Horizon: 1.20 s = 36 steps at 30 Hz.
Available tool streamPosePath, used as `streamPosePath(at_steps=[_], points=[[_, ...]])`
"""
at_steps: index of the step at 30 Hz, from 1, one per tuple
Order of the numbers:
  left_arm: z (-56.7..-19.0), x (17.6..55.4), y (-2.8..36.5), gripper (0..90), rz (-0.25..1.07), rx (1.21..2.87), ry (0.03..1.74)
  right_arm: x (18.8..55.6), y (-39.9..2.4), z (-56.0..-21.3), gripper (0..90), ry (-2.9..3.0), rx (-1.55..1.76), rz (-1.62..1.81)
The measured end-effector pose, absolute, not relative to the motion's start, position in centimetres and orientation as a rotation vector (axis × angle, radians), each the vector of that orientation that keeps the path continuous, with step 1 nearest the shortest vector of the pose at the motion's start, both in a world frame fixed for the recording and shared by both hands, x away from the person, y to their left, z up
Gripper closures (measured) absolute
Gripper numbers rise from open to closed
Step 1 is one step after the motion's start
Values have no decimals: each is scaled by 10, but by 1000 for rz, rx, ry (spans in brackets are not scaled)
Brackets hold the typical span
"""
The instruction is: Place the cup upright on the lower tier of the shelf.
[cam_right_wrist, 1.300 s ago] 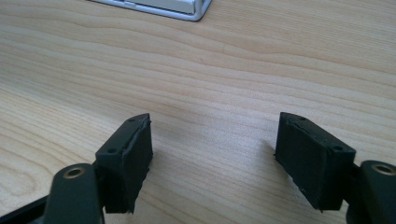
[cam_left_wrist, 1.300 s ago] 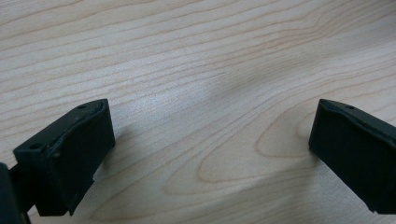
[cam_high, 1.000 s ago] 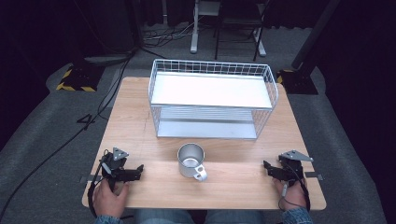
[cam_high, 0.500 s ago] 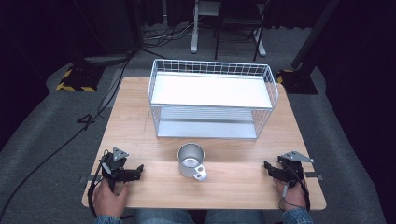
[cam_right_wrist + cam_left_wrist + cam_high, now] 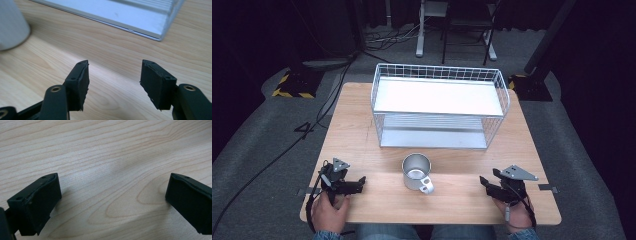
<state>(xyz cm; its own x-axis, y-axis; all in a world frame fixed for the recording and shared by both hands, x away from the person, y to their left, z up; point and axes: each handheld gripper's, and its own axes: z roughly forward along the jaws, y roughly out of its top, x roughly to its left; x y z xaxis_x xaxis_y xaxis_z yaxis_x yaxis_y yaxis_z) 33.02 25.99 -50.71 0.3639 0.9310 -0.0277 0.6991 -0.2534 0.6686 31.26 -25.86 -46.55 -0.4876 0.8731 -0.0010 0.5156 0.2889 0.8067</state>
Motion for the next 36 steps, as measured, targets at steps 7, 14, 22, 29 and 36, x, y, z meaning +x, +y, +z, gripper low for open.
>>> streamPosePath(at_steps=[7,14,22,29,36], points=[[-507,330,260,5,507,2036,1406,304,-231,-454,415,2176,1219,1181],[-507,330,260,5,507,2036,1406,291,-184,-451,417,2271,1084,1299],[-507,330,260,5,507,2036,1406,290,-143,-451,417,2389,1019,1373],[-507,330,260,5,507,2036,1406,294,-118,-455,480,2444,997,1341],[-507,330,260,5,507,2036,1406,298,-111,-457,630,2467,996,1304]])
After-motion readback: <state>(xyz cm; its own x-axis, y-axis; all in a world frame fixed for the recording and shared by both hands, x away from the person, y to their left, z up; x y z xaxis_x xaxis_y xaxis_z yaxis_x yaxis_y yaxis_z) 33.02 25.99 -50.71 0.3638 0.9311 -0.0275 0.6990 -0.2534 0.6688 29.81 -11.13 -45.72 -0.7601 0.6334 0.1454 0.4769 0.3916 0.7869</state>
